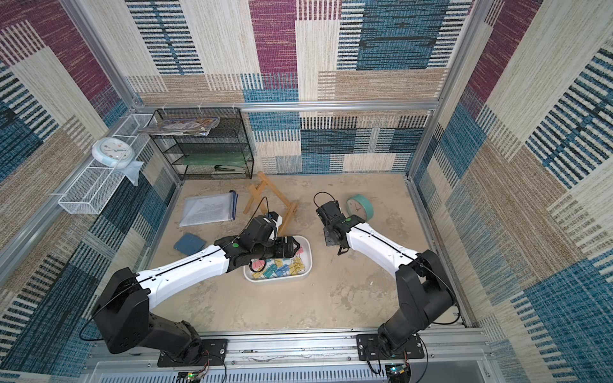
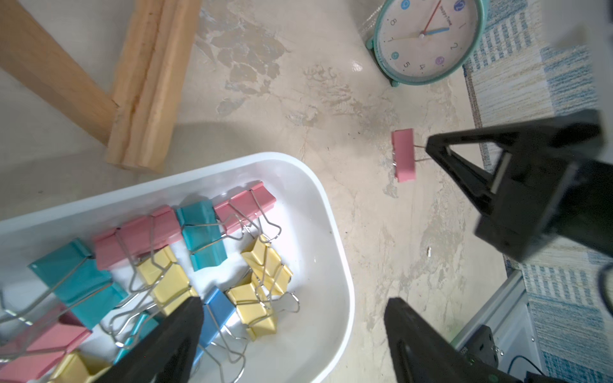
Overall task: Take out the binder clips from the storage box
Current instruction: Place the binder clip at the center of the board.
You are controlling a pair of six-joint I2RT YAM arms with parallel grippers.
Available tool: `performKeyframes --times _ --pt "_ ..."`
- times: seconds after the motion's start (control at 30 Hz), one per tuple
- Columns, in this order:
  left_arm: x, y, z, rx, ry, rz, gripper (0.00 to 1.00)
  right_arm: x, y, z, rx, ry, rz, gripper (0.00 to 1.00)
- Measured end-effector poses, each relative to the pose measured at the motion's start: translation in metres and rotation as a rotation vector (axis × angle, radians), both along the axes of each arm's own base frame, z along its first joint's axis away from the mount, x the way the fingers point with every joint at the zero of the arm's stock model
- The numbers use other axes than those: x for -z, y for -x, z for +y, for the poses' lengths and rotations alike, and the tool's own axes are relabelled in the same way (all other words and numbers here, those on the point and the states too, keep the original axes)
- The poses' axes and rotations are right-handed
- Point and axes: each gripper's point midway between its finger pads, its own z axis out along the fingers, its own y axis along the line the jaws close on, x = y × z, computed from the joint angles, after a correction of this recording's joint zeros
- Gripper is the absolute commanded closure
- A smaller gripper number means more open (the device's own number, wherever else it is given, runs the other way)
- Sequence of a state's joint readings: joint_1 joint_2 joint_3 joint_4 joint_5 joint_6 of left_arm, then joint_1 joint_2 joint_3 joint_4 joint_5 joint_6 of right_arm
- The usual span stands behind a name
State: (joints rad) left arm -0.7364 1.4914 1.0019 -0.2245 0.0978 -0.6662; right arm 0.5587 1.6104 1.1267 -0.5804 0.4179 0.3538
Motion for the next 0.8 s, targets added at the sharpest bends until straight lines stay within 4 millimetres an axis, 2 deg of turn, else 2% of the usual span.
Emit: performKeyframes --times 0.1,0.3,0.43,0.67,0.8 --pt "0.003 0.0 0.003 -0.02 -0.011 -0.003 0.1 0.014 -0.009 -0.003 -0.008 0.04 0.023 1.0" --pt "0.011 0.001 0.012 -0.06 -0.023 -0.006 0.1 0.021 -0.025 0.006 -0.097 0.089 0.01 1.0" --pt "0.008 0.002 0.019 -0.085 -0.029 -0.027 0.1 0.031 -0.03 0.011 -0.184 0.144 0.013 1.0" --pt "-0.001 0.005 0.041 -0.146 -0.044 -0.088 0.09 0.04 -0.019 0.033 -0.446 0.262 -0.036 0.98" --pt "-0.007 0.005 0.049 -0.171 -0.049 -0.117 0.08 0.041 -0.016 0.037 -0.58 0.318 -0.076 0.95"
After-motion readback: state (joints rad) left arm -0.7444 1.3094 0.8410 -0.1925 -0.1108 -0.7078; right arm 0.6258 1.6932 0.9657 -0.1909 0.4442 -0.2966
